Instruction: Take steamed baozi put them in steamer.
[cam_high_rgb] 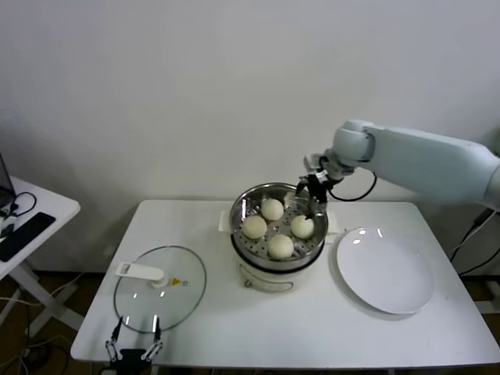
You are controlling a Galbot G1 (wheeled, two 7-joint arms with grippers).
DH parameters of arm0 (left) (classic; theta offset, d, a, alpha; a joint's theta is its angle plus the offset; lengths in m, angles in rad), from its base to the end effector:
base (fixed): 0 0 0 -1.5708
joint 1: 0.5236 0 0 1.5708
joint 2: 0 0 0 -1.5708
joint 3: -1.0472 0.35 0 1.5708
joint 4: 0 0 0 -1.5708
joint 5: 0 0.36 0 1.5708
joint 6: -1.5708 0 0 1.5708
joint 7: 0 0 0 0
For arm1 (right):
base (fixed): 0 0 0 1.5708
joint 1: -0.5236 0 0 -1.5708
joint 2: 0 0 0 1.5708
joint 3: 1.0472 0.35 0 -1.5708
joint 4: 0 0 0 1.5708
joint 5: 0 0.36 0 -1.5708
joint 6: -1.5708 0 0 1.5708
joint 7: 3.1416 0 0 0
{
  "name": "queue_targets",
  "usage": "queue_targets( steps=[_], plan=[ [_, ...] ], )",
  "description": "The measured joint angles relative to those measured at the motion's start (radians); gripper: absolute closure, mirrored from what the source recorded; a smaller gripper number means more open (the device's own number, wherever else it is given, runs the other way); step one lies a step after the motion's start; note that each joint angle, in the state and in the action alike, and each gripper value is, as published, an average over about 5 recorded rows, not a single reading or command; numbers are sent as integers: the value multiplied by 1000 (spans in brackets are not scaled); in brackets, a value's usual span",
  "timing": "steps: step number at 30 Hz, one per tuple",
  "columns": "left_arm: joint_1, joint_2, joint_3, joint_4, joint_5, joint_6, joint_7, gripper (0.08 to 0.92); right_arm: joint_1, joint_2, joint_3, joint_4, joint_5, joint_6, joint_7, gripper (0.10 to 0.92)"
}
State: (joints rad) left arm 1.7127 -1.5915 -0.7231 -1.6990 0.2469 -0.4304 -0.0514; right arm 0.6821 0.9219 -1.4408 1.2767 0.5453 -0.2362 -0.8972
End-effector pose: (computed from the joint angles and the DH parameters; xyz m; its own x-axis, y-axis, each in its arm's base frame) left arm 0.0867 0.0644 -0.4563 -0.9863 -0.1278 0.1046 -0.0885 0.9437 0.3186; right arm 0.5682 -0.0210 -0.0430 -0.2700 -0.3157 0.9096 -0.9308 -0.1561 -0.3304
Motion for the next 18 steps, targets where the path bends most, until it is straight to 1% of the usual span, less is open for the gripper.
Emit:
queue_targets(
  steps=[4,9,18],
  plan=[
    [-8,0,3,5,-1,4,0,177,-44,-79,87,76,63,-21,118,203],
    [-18,-1,5,10,-1,7,1,177,-185,-182,270,177,121,-43,280,203],
    [-28,-1,10,11,-2,11,3,177,-636,-306,730,355,157,-37,525,203]
  ],
)
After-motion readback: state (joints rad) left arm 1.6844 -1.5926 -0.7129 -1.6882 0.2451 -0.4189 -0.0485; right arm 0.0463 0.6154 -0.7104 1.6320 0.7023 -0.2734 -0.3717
